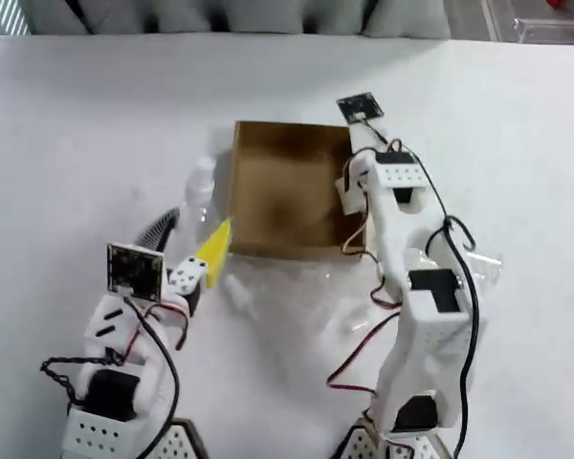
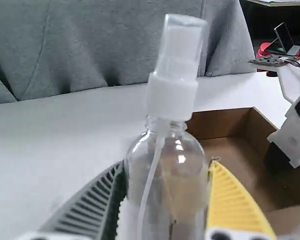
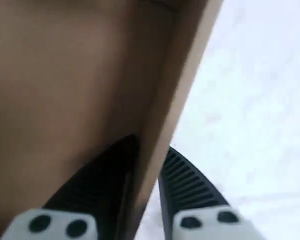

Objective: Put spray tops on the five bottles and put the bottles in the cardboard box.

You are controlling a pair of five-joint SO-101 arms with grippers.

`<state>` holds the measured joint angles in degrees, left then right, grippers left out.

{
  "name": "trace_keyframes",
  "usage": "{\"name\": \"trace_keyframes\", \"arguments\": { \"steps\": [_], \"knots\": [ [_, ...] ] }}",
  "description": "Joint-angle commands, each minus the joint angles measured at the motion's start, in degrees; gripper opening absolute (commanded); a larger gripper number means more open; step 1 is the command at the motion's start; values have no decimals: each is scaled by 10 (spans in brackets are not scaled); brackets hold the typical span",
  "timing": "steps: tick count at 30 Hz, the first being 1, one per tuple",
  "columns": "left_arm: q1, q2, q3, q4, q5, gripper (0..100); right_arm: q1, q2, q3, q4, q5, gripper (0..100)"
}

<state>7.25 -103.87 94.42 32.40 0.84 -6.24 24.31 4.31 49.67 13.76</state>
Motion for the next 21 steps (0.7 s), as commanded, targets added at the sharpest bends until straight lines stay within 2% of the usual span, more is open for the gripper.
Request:
{"name": "trace_keyframes", "arguments": {
  "steps": [1,4,11,13,16,21],
  "knots": [
    [-6,-5,-5,-20,-6,168,-12,-66,11,3,-69,16],
    [-6,-5,-5,-20,-6,168,-12,-80,12,8,-81,74],
    [-7,-5,-5,-20,-6,168,-33,-103,3,45,-76,324],
    [-7,-5,-5,-20,-6,168,-36,-124,-12,86,-76,348],
    [-7,-5,-5,-20,-6,168,-46,-165,-49,167,-52,311],
    [-3,-5,-5,-25,-3,168,-55,-242,-98,279,-55,121]
  ]
}}
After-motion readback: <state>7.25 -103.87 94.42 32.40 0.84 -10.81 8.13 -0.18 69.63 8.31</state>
